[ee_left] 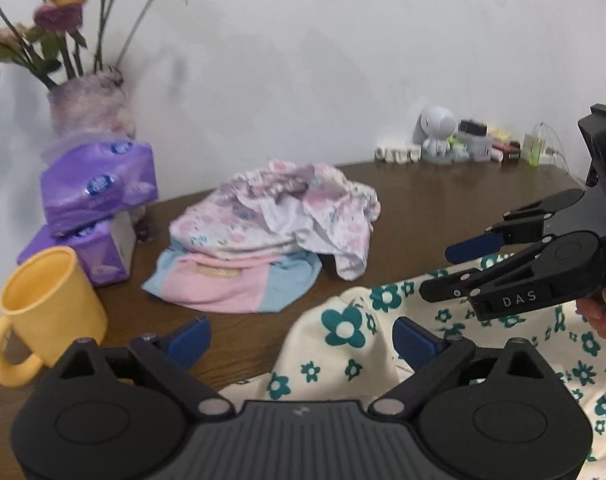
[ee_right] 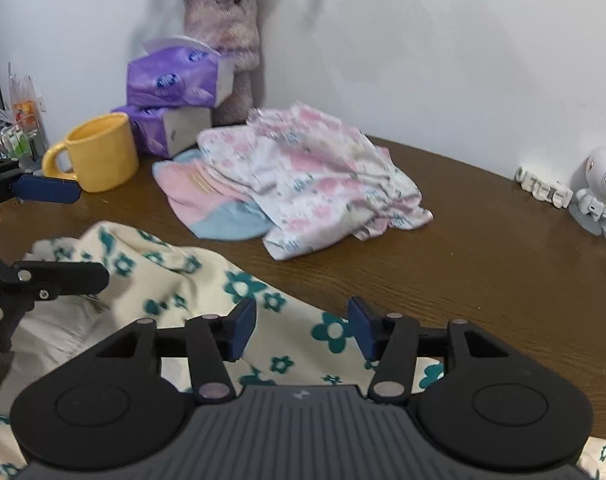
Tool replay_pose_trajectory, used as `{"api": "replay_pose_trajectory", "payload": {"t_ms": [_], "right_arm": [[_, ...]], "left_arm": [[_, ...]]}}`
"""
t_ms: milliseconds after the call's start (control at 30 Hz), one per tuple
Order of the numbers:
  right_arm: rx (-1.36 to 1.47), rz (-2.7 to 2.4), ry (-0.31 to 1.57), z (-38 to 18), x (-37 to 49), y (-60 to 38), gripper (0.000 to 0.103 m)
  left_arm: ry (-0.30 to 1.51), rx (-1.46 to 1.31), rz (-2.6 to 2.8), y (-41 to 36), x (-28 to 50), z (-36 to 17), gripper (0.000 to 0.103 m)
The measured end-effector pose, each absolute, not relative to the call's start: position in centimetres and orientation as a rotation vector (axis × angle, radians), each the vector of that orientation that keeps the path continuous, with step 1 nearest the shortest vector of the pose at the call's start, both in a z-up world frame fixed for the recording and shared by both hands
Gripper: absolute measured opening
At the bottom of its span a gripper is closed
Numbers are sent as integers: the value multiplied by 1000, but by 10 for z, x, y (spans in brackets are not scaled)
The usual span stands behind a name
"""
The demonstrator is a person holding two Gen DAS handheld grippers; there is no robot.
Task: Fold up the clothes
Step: 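Grasp the shirt edge with the left gripper while the right gripper grasps another edge, spreading it flat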
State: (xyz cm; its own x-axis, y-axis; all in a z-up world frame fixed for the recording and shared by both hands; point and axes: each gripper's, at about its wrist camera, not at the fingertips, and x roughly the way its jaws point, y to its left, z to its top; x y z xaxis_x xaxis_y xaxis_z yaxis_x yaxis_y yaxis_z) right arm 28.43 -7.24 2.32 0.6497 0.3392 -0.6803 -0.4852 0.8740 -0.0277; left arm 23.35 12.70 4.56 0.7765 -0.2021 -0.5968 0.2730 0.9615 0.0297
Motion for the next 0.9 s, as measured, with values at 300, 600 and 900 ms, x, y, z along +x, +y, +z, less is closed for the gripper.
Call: {"api": "replay_pose_trajectory", "payload": {"t_ms": [300, 600, 900], "right_arm": [[-211, 507, 769, 0, 300, -68, 26], [-167, 513, 740, -5, 302, -76, 13], [-133, 519, 693, -10, 299, -81, 13]], "left_arm": [[710, 66, -293, 139, 257, 33, 20], [717, 86, -252, 143, 285, 23, 14], [737, 56, -205, 153, 292, 14, 18]]}}
